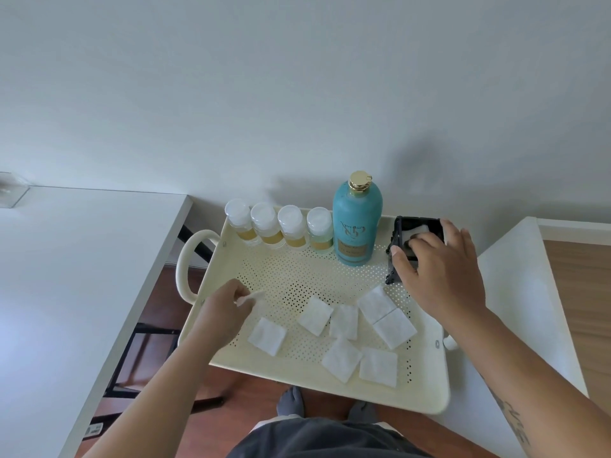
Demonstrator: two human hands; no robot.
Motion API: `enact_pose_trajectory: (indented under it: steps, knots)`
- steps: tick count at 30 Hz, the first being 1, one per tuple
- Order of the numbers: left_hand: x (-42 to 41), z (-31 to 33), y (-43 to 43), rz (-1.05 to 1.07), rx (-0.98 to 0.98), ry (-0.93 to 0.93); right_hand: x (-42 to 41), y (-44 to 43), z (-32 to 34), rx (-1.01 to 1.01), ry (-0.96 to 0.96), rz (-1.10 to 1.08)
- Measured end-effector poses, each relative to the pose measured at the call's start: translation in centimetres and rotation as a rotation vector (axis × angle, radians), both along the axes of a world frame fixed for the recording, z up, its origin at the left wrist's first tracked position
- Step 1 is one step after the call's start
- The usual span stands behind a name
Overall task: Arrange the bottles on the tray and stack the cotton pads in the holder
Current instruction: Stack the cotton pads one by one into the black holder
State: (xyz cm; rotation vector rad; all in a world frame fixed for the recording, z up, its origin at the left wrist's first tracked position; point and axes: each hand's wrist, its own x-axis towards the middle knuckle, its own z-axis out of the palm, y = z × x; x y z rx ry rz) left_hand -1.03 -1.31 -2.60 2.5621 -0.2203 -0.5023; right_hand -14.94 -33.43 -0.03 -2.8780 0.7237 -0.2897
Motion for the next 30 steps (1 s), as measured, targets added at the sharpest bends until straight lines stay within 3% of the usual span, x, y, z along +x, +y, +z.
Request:
enact_pose_trajectory:
  steps: [6, 12, 16, 20, 25, 30]
  knots:
    - [-1.1, 2.3, -4.3, 0.152, -0.527, 0.264, -0.4, 1.5, 1.7, 0.098, -0.394, 0.026]
    - [-2.8, 4.6, -9.5, 0.108, -0.913, 0.538, -0.8, 5.3, 2.8, 0.665, -0.404, 0.092]
    - [-3.5, 5.2, -11.9, 0.065, -0.971, 0.622, -1.0, 5.5, 2.7, 0.996, -0.302, -0.024]
    - [-3.7, 5.3, -13.3, -0.015, -0.941, 0.702, -1.0, 5.1, 2.9, 1.194, -0.313, -0.121]
    - [-3.5, 5.1, -13.9, -0.06, -0.887, 0.708, -0.8, 4.0, 3.6, 1.117, -0.358, -0.118]
    - [-2.0, 3.8, -11.8, -0.033, -0.708, 0.525, -0.4, 0.6, 4.3, 0.831, -0.411, -0.199]
